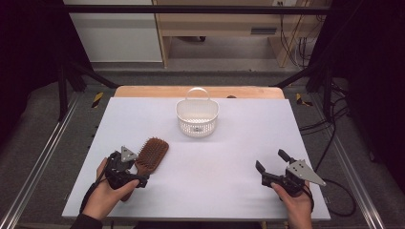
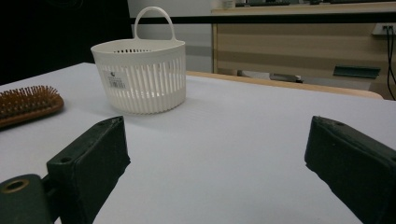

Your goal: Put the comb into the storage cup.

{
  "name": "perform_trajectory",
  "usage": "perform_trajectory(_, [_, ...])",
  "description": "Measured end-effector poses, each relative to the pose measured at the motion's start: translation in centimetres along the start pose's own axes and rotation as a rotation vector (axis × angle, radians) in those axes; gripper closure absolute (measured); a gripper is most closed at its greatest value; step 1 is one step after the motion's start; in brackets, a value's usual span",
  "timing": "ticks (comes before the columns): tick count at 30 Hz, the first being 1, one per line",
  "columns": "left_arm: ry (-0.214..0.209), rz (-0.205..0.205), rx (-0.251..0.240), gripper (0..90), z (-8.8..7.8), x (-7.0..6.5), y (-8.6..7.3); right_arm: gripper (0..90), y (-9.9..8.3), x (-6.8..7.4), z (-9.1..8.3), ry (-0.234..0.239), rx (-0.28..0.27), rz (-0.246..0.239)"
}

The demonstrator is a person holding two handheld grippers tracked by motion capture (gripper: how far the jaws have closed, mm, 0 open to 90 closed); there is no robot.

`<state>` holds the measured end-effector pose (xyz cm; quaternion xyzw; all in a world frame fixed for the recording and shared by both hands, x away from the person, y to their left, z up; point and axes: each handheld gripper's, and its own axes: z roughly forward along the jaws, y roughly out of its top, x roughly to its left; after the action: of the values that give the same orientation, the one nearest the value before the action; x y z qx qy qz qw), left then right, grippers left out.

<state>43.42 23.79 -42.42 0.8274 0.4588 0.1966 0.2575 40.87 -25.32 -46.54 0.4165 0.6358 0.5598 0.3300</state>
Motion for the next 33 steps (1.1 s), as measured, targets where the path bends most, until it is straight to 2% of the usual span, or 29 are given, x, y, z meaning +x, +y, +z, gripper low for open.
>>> perform_trajectory(6, [0.006,-0.019,0.042,8.1,0.6,0.5,0.1,6.2,0.0,0.0,0.0,0.002,0.004,0.003])
perform_trajectory(8, [-0.001,-0.024,0.051,9.5,0.7,0.5,0.2,6.2,0.0,0.0,0.1,0.002,0.008,0.001])
perform_trajectory(9, [-0.022,-0.03,0.074,10.5,0.8,0.4,0.3,6.2,0.0,0.0,0.1,0.004,0.01,0.003])
perform_trajectory(11, [-0.025,-0.033,0.082,13.0,0.9,0.4,0.4,6.2,0.0,0.0,0.1,0.004,0.01,0.001])
perform_trajectory(13, [-0.047,-0.052,0.097,16.6,1.2,0.5,0.4,6.3,-0.1,0.0,0.1,0.005,0.01,0.003])
perform_trajectory(19, [-0.073,-0.054,0.106,24.2,1.5,0.6,0.2,6.4,-0.1,0.1,0.2,0.008,0.017,0.005])
perform_trajectory(28, [-0.084,-0.072,0.17,34.5,2.3,1.0,-0.3,6.4,-0.1,0.1,0.2,0.007,0.02,0.002])
perform_trajectory(33, [-0.09,-0.087,0.183,42.8,2.6,1.5,-0.3,6.5,-0.2,0.1,0.2,0.011,0.023,0.002])
